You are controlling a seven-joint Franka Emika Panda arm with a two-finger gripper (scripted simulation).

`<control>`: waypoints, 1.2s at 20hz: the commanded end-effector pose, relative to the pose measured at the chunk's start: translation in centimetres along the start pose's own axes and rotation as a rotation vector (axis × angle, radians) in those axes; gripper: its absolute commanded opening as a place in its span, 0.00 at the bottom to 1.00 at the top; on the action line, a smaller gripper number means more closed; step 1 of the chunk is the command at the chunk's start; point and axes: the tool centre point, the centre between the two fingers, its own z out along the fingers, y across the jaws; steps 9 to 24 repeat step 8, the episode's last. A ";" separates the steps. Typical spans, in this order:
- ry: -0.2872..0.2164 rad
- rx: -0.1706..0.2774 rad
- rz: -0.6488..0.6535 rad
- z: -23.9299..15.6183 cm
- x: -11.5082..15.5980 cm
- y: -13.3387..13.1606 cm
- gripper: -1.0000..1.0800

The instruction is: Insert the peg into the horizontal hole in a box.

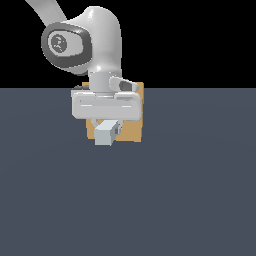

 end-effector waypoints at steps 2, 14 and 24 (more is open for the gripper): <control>0.001 -0.005 0.001 -0.2 2.1 0.2 0.00; 0.001 -0.005 0.001 -0.3 3.5 0.2 0.00; 0.001 -0.005 0.001 -0.3 3.5 0.2 0.00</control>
